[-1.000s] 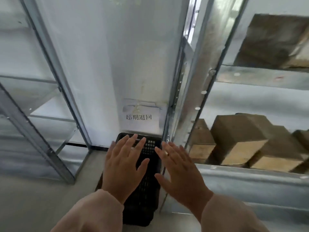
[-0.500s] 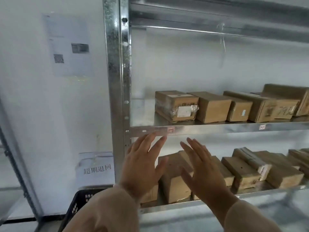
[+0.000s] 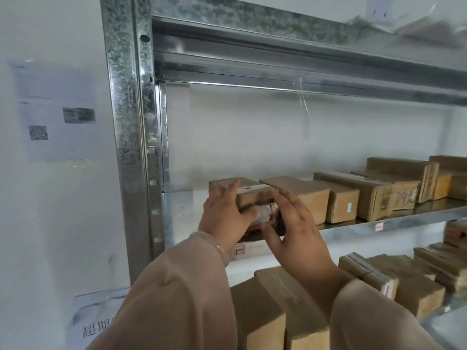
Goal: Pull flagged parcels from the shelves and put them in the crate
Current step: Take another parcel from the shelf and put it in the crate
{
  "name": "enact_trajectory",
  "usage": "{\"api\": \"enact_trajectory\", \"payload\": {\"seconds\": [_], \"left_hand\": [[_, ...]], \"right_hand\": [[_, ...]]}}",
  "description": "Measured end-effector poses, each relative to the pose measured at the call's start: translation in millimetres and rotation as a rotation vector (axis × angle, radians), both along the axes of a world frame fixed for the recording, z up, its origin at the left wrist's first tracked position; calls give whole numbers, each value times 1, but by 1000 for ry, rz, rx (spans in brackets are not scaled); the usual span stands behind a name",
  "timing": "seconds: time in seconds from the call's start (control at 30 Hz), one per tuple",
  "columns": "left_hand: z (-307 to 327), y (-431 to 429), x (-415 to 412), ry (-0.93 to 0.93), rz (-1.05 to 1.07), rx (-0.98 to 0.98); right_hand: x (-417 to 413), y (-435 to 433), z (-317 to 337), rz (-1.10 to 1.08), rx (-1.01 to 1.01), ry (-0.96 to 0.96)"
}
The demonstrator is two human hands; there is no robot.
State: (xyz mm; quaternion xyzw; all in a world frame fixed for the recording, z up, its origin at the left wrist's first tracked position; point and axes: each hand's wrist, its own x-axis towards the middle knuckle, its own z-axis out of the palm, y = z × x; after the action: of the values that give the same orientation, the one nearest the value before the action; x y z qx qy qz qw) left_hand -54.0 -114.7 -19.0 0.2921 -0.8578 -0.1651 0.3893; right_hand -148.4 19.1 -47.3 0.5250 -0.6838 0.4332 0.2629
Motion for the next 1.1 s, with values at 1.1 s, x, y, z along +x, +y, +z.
{"api": "enact_trajectory", "payload": {"seconds": [1.1], "left_hand": [[12,55,19,889,-413,746]], "right_hand": [[-29,5,13,634,-179,-523]]}}
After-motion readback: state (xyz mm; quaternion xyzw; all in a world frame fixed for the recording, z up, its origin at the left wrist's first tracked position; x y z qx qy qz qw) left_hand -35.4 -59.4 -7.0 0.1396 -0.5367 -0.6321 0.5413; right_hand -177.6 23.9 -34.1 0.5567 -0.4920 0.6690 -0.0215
